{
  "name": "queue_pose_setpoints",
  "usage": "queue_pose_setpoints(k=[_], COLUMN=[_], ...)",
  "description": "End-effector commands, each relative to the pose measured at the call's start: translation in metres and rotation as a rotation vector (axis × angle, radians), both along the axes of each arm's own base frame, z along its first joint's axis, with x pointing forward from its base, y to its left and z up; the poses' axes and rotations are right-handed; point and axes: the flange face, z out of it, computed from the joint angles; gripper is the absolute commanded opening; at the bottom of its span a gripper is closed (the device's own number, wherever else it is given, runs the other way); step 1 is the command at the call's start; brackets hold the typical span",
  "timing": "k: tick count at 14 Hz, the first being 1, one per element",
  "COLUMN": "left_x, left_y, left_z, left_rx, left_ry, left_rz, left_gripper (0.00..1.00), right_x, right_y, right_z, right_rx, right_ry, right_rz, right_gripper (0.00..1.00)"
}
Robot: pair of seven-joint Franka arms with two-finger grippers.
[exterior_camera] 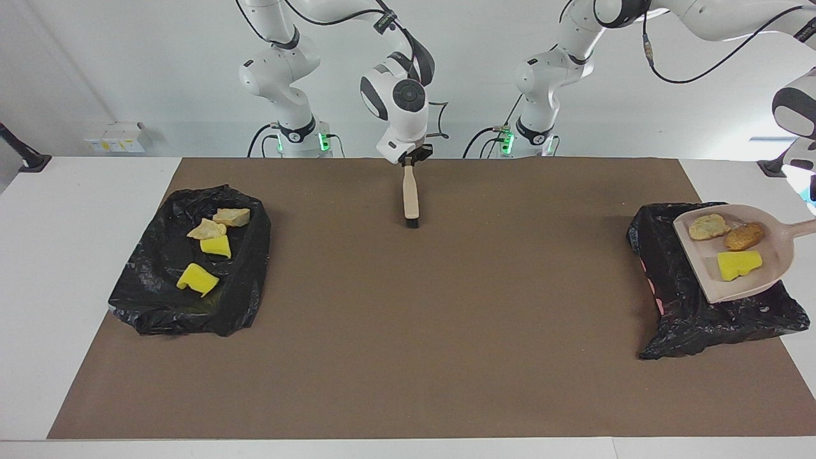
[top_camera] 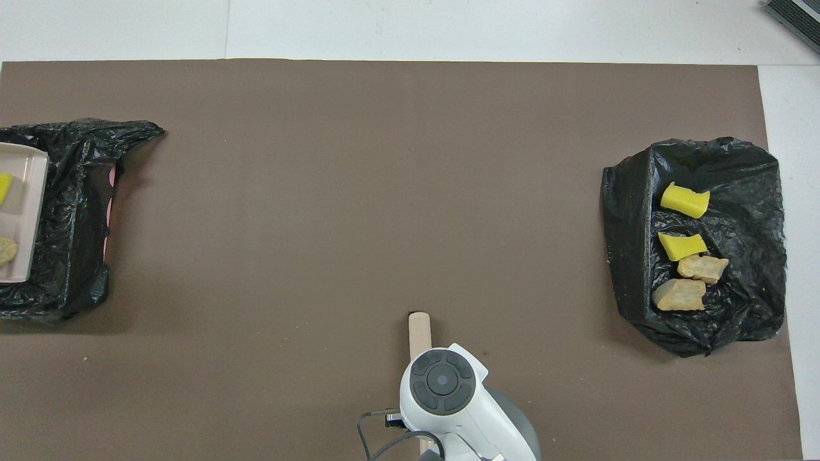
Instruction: Sweep and dump trash in bin
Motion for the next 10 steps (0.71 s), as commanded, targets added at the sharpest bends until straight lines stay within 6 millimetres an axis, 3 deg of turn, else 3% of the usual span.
queue_pose_setpoints(k=[1,5,8,10], left_x=[-0.003,-0.014,-0.015,-0.016], left_y=[-0.002,-0.024,-0.034,-0.037], left_z=[0.013,0.013,0.019,0.029], left_rx=[0.17,0.34,0.476,0.543], left_ry=[0.01,0.01,0.002,0.007], left_rz=[-0.015,-0.014,-0.017,-0.045], left_gripper=[0.0,0.0,0.0,0.0], right_x=[0.007,0.036,0.052,0.088], right_y=[0.0,-0.001,0.002,-0.028], right_z=[0.002,0.028,0.058,0.077], right_rx=[0.031,0.074,0.096,0.12], right_ry=[-0.007,-0.047,-0.072,-0.089], right_rz=[-0.02,-0.047,-0.03,-0.064], right_gripper=[1.0,1.0,1.0,1.0])
